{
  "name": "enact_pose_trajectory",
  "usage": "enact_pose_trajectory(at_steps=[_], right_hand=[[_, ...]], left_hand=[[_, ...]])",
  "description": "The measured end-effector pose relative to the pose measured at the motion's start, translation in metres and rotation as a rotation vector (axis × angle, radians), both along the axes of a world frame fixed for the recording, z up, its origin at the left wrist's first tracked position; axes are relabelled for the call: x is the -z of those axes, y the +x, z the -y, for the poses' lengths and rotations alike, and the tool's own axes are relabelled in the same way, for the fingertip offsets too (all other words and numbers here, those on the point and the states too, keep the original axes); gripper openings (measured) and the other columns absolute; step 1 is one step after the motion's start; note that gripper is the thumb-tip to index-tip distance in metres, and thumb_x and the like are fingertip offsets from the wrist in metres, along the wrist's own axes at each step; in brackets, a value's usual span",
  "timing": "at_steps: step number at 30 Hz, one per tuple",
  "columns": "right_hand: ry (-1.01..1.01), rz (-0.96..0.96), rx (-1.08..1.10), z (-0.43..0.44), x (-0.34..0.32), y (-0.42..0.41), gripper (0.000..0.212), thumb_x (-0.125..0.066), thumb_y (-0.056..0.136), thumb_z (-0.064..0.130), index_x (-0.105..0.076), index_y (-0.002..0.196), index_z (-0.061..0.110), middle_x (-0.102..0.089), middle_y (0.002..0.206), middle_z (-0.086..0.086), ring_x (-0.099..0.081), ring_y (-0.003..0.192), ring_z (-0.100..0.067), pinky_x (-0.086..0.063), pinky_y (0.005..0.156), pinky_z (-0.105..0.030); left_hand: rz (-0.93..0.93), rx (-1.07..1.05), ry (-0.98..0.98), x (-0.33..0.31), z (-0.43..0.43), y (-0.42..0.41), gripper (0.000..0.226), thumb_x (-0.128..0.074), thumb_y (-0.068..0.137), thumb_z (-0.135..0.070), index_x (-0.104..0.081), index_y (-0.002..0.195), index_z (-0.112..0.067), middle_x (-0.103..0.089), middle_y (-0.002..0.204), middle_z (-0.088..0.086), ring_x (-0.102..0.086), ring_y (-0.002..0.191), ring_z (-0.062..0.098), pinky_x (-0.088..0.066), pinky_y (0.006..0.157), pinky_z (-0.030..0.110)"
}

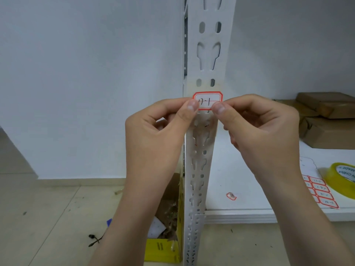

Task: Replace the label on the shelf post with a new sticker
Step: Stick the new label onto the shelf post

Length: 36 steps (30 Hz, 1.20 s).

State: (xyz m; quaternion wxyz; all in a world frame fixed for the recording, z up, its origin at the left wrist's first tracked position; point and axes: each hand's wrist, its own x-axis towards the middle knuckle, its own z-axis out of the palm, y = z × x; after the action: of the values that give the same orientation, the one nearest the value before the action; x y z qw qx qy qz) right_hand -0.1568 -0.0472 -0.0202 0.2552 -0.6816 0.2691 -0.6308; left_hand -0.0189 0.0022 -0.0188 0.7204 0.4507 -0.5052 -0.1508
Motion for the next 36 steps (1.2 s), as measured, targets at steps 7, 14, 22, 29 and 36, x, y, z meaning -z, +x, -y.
enact_pose_trajectory(at_steps=[7,14,22,29,36], right_hand=[[-0.026,0.006,0.006,0.002,-0.005,0.0,0.02,-0.078,0.089,0.023,-0.073,0.073,0.033,-0.06,0.053,0.004,-0.045,0.045,-0.008,-0.04,0.046,-0.017],[-0.137,-0.016,0.021,0.003,-0.007,0.002,0.016,-0.077,0.091,0.017,-0.073,0.079,0.028,-0.062,0.062,-0.011,-0.051,0.052,-0.024,-0.042,0.046,-0.028],[-0.139,0.008,0.024,0.005,-0.005,0.003,0.015,-0.075,0.093,0.014,-0.072,0.08,0.019,-0.058,0.057,-0.015,-0.047,0.047,-0.026,-0.039,0.045,-0.03],[-0.084,0.018,0.015,0.004,-0.004,0.006,0.014,-0.074,0.094,0.016,-0.073,0.08,0.017,-0.057,0.057,-0.02,-0.048,0.046,-0.03,-0.042,0.043,-0.034],[-0.044,0.039,0.068,0.003,-0.001,0.013,0.014,-0.075,0.093,0.019,-0.073,0.079,0.022,-0.06,0.06,-0.014,-0.049,0.05,-0.025,-0.042,0.045,-0.025]], left_hand=[[0.134,-0.156,-0.068,-0.001,0.004,0.0,0.012,-0.076,0.09,-0.027,-0.078,0.095,-0.039,-0.073,0.084,0.012,-0.064,0.077,0.029,-0.056,0.066,0.033],[0.06,-0.146,-0.07,-0.005,0.002,-0.001,0.01,-0.079,0.087,-0.028,-0.078,0.089,-0.037,-0.071,0.087,0.022,-0.062,0.078,0.034,-0.056,0.068,0.034],[-0.017,-0.157,-0.039,-0.003,0.003,0.0,0.009,-0.079,0.087,-0.032,-0.079,0.095,-0.033,-0.058,0.074,0.016,-0.049,0.061,0.013,-0.053,0.061,0.016],[-0.023,-0.13,-0.009,-0.007,0.005,-0.001,0.015,-0.079,0.086,-0.032,-0.074,0.075,-0.041,-0.069,0.084,0.014,-0.056,0.066,0.007,-0.048,0.055,0.007],[-0.01,-0.149,-0.02,-0.004,0.01,-0.002,0.011,-0.079,0.087,-0.031,-0.076,0.079,-0.038,-0.069,0.081,0.017,-0.057,0.066,0.012,-0.048,0.056,0.011]])
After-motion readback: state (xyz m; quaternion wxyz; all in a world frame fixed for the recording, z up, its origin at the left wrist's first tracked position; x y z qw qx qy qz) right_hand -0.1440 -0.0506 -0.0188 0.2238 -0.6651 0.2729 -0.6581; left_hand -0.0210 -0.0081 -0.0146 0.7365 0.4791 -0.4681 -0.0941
